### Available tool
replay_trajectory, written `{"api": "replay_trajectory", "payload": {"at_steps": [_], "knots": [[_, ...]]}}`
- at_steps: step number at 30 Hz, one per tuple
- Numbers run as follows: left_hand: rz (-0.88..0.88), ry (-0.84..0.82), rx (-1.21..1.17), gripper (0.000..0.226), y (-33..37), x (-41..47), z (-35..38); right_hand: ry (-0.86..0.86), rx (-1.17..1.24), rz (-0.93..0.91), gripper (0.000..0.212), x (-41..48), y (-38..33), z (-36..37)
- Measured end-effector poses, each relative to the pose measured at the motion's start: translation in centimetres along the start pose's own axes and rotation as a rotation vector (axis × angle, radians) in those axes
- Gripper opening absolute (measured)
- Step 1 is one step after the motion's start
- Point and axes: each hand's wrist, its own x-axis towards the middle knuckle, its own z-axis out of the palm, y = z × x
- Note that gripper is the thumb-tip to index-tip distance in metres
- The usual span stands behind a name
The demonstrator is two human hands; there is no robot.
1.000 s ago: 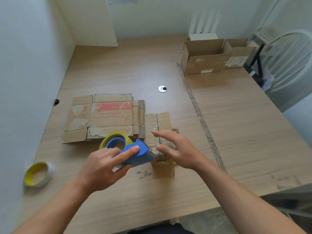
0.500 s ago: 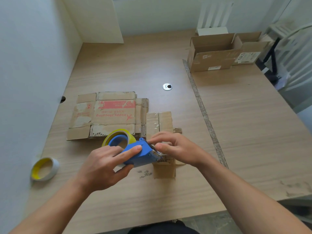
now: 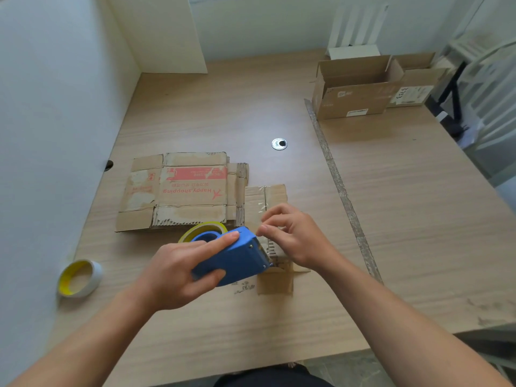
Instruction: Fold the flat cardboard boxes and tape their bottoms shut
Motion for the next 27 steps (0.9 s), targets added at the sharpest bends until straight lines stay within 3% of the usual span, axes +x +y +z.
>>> {"api": "replay_trajectory", "payload": {"at_steps": [3,7,15,22,27], "knots": [[-0.073,-0.046,-0.069,0.068,-0.3,0.1,-0.4,0.080,0.030,0.061,0.016,-0.7,0.0,-0.6],[-0.194,-0.128,-0.203,0.065,-1.6,-0.8,-1.6,0.330,0.263,0.207,0.022,-2.5,1.2,-2.6],[-0.406,-0.497,-0.268,0.061,-1.5,2.2,-3.1,0.511,0.533,0.532,0.020,-6.4,3.8,0.0],[-0.499,-0.571,-0.226,0.058,-1.5,3.6,-2.3,0.588,0.696,0.501,0.013,-7.3,4.4,1.9],[-0.543,-0.593,-0.222,0.049,-1.5,4.0,-1.6,0.627,0.662,0.545,0.007,-6.7,5.5,3.0]]}}
